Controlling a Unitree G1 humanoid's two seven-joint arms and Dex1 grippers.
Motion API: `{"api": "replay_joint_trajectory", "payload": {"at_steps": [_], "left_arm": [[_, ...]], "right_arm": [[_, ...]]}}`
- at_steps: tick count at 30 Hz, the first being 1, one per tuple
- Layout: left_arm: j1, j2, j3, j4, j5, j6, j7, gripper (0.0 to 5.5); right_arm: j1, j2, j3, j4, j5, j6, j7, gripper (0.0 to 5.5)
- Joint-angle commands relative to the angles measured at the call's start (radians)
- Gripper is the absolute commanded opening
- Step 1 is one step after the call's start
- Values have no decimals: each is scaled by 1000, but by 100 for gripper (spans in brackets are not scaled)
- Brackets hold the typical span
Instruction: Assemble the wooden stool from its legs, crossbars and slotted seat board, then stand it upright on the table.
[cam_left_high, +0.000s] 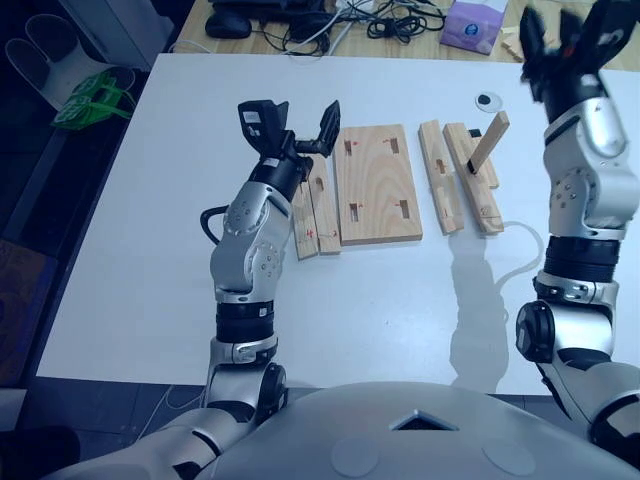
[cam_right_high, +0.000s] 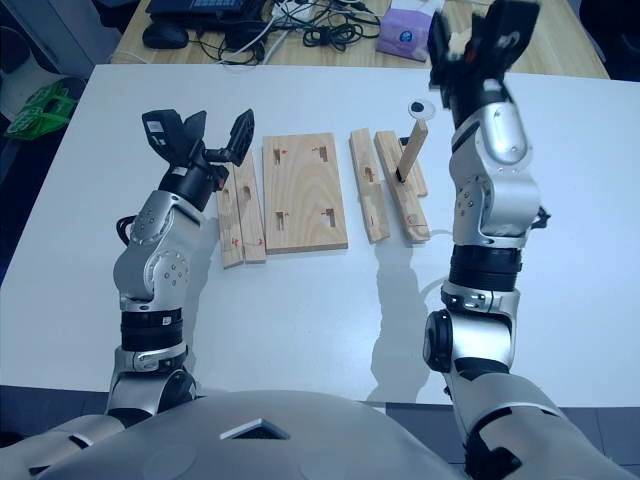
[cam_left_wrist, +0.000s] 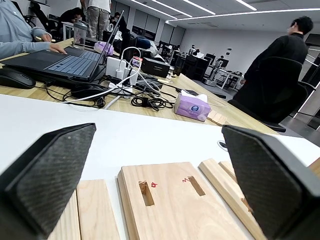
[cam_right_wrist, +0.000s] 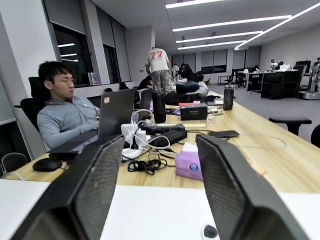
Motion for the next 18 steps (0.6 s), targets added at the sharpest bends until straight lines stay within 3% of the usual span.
{"api": "replay_joint_trajectory", "payload": {"at_steps": [1,6,12,16,18], "left_arm": [[6,3,-2,8,11,-7,-3,466],[16,6,5,7,12,-12,-3,466],[27,9,13,5,16,-17,-3,466],[31,10,13,2,17,-17,-3,466],[23,13,12,6,23,-16,-1,466]], "right_arm": [[48,-3,43,-130,-14,81,-12,266],[323,-56,179,-244,-175,78,-21,266],[646,-71,199,-250,-346,-152,-78,266],[698,-43,161,-154,-365,-264,-90,266],[622,-48,140,-75,-347,-305,-72,266]]}}
